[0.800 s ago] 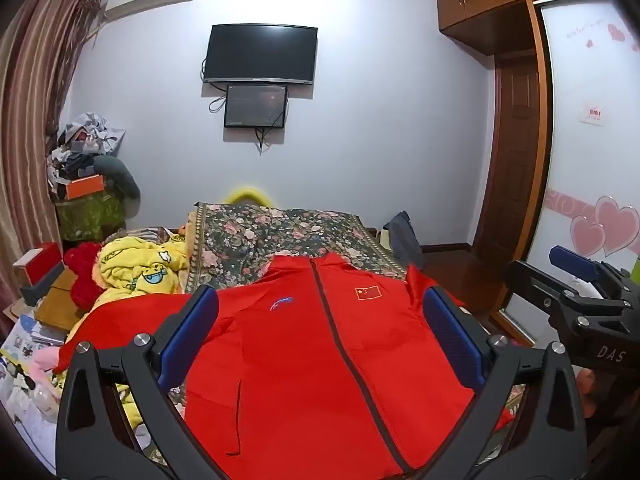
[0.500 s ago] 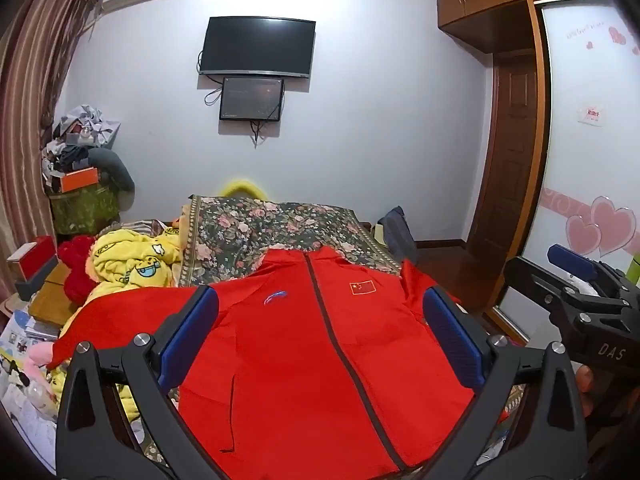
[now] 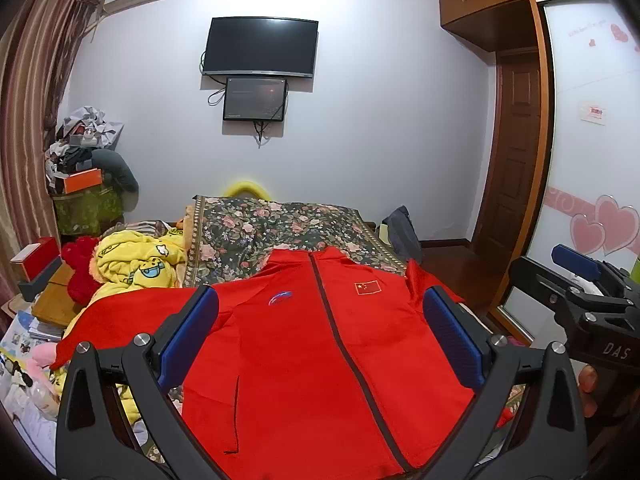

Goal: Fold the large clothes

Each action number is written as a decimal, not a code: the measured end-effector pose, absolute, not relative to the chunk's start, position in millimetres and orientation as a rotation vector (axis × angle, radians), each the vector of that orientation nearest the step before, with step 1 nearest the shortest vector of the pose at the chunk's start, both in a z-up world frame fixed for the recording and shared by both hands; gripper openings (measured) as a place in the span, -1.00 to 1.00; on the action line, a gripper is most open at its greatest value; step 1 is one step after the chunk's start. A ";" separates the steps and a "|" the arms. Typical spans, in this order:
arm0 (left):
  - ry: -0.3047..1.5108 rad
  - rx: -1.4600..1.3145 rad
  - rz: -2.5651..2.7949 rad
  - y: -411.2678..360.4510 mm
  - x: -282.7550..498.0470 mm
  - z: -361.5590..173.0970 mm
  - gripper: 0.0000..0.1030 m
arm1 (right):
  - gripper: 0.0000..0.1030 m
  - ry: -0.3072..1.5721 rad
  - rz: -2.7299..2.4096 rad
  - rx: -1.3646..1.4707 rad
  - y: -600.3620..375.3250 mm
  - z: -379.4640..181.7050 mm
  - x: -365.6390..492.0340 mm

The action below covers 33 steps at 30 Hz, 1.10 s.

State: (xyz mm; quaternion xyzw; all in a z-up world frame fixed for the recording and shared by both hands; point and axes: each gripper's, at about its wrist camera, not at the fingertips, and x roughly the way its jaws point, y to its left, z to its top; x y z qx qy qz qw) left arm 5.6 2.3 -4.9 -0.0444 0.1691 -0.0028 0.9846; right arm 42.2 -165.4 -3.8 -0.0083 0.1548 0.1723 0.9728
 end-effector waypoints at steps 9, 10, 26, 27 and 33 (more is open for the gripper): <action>0.339 -0.092 -0.003 8.1 6.6 -5.4 0.99 | 1.00 0.310 0.366 0.006 -165.8 -1.8 42.2; 0.338 -0.092 -0.001 9.0 6.5 -5.7 0.99 | 1.00 0.311 0.366 0.006 -165.2 -1.4 41.6; 0.338 -0.091 0.018 10.6 9.2 -7.6 0.99 | 1.00 0.322 0.389 0.002 -160.1 -4.3 48.6; 0.339 -0.092 0.019 10.7 9.6 -7.8 0.99 | 1.00 0.323 0.390 0.001 -159.7 -4.4 48.9; 0.339 -0.093 0.019 13.7 10.1 -9.6 0.99 | 1.00 0.329 0.385 0.001 -161.5 -4.3 50.0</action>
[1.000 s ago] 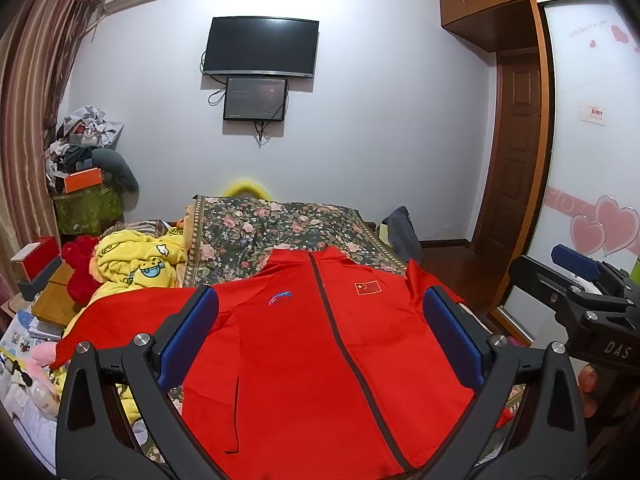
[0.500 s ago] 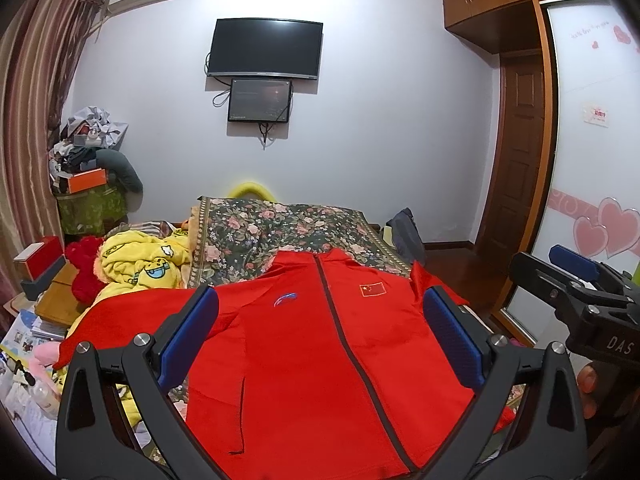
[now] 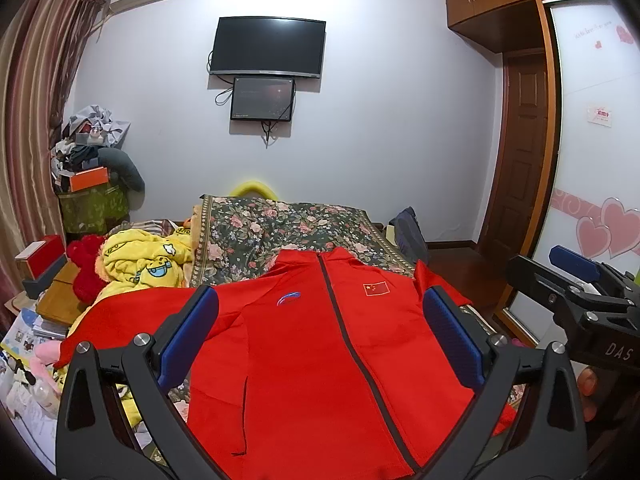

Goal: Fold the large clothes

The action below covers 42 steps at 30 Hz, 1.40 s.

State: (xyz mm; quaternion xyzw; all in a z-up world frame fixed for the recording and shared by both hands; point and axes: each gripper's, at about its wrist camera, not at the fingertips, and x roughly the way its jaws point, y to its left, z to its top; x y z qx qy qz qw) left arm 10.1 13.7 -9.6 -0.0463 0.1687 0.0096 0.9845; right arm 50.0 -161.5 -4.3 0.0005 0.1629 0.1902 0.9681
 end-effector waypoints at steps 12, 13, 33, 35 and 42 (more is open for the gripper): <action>0.340 -0.094 0.019 15.2 10.6 -10.9 0.99 | 1.00 0.334 0.383 0.000 -162.4 -4.7 51.2; 0.340 -0.095 0.019 15.2 10.6 -10.9 0.99 | 1.00 0.333 0.382 0.001 -162.4 -4.8 51.1; 0.359 -0.082 0.026 19.2 29.7 -15.2 0.99 | 1.00 0.364 0.372 -0.006 -155.0 -12.6 72.2; 0.362 -0.084 0.029 23.5 34.0 -16.5 0.99 | 1.00 0.375 0.376 -0.005 -151.8 -16.1 80.5; 0.385 -0.106 0.100 56.5 68.3 -20.0 0.99 | 1.00 0.414 0.396 -0.004 -138.4 -29.3 114.5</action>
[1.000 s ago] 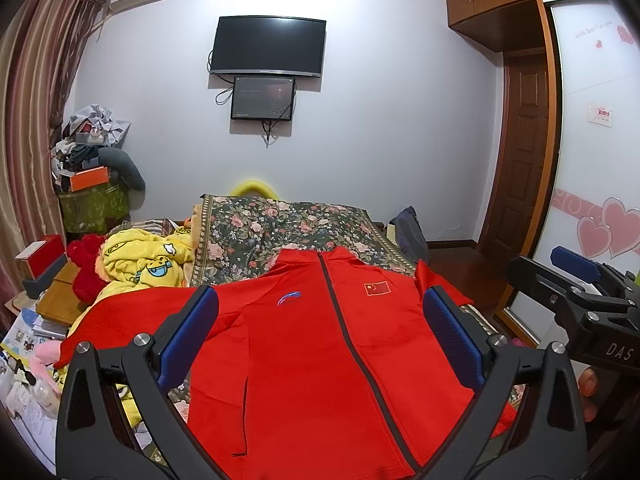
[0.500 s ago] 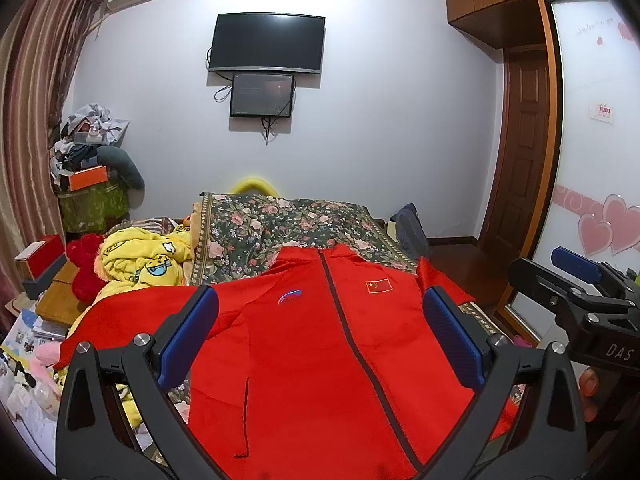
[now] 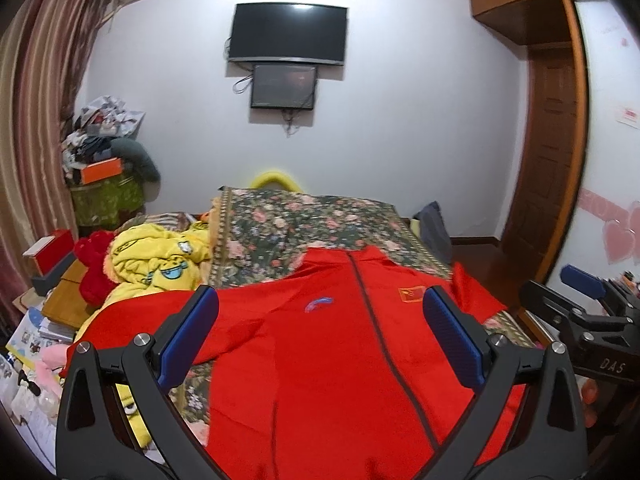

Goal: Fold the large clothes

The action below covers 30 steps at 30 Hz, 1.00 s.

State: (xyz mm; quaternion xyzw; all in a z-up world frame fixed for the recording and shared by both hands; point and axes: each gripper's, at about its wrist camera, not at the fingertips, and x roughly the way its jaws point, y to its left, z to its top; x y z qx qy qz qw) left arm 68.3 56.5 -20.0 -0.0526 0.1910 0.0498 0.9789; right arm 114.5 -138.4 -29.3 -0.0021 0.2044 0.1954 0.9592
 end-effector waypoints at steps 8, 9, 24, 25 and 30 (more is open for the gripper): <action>0.457 -0.099 0.230 113.0 122.1 -45.9 0.99 | 1.00 0.472 0.419 0.000 -122.8 -46.8 164.9; 0.478 -0.111 0.230 122.0 129.0 -52.1 0.99 | 1.00 0.480 0.419 0.000 -122.5 -48.8 168.7; 0.800 -0.561 0.396 296.1 159.8 -192.7 0.86 | 1.00 0.804 0.413 -0.118 -75.8 -127.1 259.3; 0.810 -0.599 0.409 307.6 156.0 -200.6 0.86 | 1.00 0.833 0.422 -0.133 -71.8 -132.6 263.8; 0.855 -0.720 0.475 353.9 137.3 -232.6 0.86 | 1.00 0.923 0.453 -0.206 -54.3 -151.4 279.6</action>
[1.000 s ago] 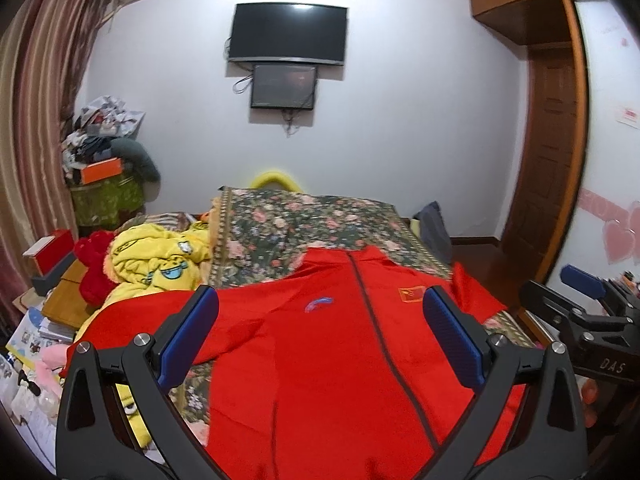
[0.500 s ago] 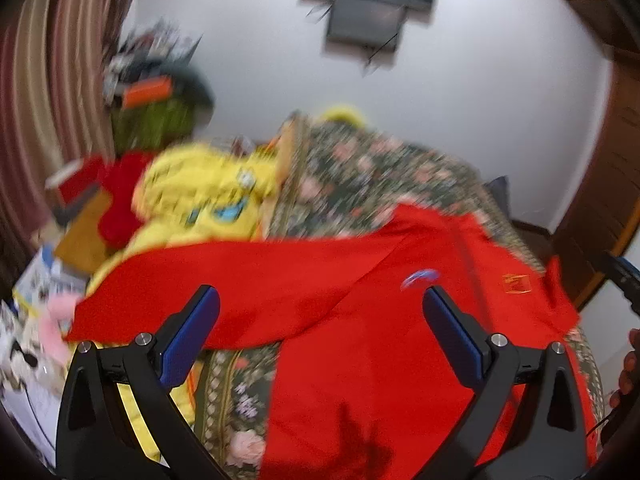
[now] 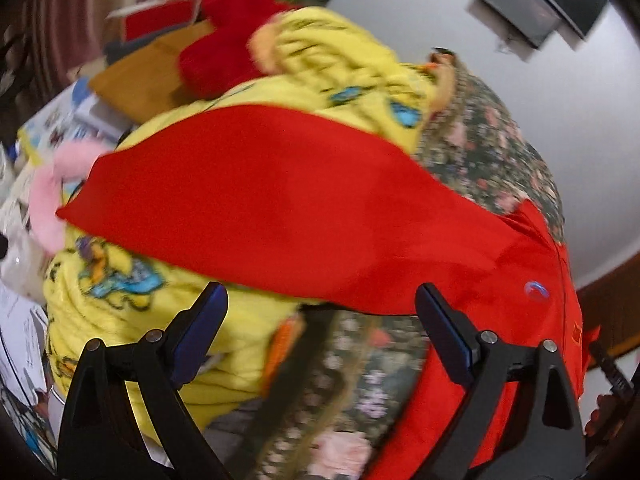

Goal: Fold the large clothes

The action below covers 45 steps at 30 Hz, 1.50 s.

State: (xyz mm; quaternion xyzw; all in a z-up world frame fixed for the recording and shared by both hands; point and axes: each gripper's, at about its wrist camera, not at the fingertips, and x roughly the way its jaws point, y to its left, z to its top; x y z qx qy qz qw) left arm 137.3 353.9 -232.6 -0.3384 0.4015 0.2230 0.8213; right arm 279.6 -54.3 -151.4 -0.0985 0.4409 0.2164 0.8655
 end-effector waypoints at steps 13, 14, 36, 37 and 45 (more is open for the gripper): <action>0.819 -1.045 0.454 424.9 114.7 -284.3 0.37 | 1.00 0.965 0.454 -0.279 -39.0 -168.1 285.8; 0.818 -1.056 0.474 428.5 114.9 -286.6 0.18 | 1.00 0.964 0.453 -0.279 -37.7 -167.9 287.2; 0.609 -0.336 0.469 311.8 217.3 -92.2 -0.91 | 1.00 0.885 0.445 -0.209 -90.6 -132.1 285.1; 0.595 -0.316 0.446 299.1 224.9 -83.4 -0.91 | 1.00 0.883 0.446 -0.203 -94.7 -131.0 284.6; 0.584 -0.204 0.150 173.6 295.9 -44.5 -0.92 | 1.00 0.845 0.400 -0.195 -137.7 -124.2 282.3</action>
